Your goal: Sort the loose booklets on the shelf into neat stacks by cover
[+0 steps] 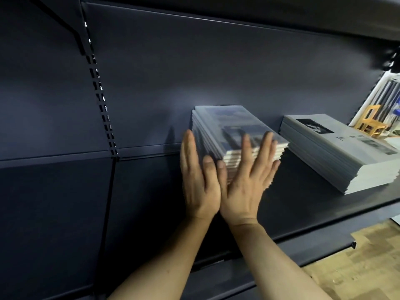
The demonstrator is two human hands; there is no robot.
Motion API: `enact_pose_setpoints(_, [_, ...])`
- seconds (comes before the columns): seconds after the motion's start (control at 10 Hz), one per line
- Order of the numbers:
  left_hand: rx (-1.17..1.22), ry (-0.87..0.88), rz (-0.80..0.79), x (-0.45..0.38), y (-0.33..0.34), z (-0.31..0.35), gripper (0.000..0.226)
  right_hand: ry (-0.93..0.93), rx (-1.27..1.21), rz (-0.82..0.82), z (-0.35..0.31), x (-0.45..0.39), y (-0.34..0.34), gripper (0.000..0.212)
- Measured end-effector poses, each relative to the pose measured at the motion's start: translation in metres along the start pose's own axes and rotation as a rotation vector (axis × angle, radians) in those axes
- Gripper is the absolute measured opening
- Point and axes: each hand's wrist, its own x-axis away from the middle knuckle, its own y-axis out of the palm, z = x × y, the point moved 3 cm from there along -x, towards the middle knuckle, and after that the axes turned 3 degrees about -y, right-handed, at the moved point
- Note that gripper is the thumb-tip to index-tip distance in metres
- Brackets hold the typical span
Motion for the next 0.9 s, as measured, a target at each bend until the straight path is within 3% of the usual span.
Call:
enact_pose_setpoints(0.1, [0.089, -0.214, -0.133, 0.0, 0.006, -0.008, 0.06, 0.006, -0.005, -0.136, 0.001, 0.002, 0.009, 0.062])
enact_pose_setpoints(0.3, [0.165, -0.347, -0.251, 0.002, 0.005, -0.005, 0.06, 0.061, -0.012, -0.169, 0.004, 0.002, 0.013, 0.055])
enact_pose_setpoints(0.7, [-0.279, -0.465, -0.712, 0.028, -0.043, 0.017, 0.04, -0.008, 0.193, -0.589, -0.006, -0.005, -0.051, 0.079])
enact_pose_setpoints(0.8, [-0.57, -0.407, -0.929, 0.035, -0.053, 0.044, 0.037, -0.038, 0.198, -0.722, -0.011, -0.004, -0.086, 0.078])
enact_pose_setpoints(0.9, [-0.857, -0.344, -1.077, 0.043, -0.063, 0.083, 0.049, -0.035, 0.235, -0.836, -0.007, 0.002, -0.125, 0.072])
